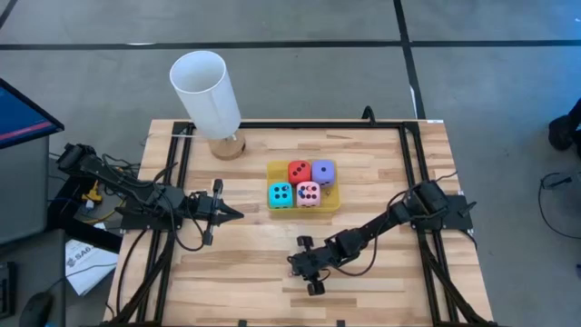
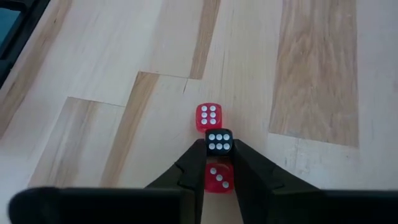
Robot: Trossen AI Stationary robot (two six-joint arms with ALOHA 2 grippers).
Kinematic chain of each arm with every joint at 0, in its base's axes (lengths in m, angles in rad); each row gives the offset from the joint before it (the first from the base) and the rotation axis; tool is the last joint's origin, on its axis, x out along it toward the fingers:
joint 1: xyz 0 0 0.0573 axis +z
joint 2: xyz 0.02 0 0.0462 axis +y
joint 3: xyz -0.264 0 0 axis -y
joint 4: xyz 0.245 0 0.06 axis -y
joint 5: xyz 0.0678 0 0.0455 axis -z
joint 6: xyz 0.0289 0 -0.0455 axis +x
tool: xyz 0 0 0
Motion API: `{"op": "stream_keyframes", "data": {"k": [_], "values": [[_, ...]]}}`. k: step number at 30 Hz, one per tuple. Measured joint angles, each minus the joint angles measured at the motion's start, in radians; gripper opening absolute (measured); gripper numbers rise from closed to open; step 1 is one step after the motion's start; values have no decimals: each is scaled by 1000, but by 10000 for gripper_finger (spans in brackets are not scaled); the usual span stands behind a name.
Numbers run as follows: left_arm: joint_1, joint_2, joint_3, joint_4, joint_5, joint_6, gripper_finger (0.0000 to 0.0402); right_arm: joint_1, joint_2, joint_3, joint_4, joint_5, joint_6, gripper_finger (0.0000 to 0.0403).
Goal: Pick & Place Dice
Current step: Put the right small pink dice into the yellow bin
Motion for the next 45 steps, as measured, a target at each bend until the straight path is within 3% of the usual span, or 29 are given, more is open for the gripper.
{"op": "stream_keyframes", "data": {"k": [8, 21, 33, 45], "values": [[0, 0, 0, 0, 0, 0, 0, -21, -16, 49, -75, -12, -46, 60], [0, 0, 0, -4, 0, 0, 0, -78, -196, 54, -200, 10, -46, 60], [0, 0, 0, -5, 0, 0, 0, -78, -120, -6, -238, 120, 53, 58], [0, 0, 0, -5, 0, 0, 0, -80, -120, -9, -238, 115, 92, 87]]}}
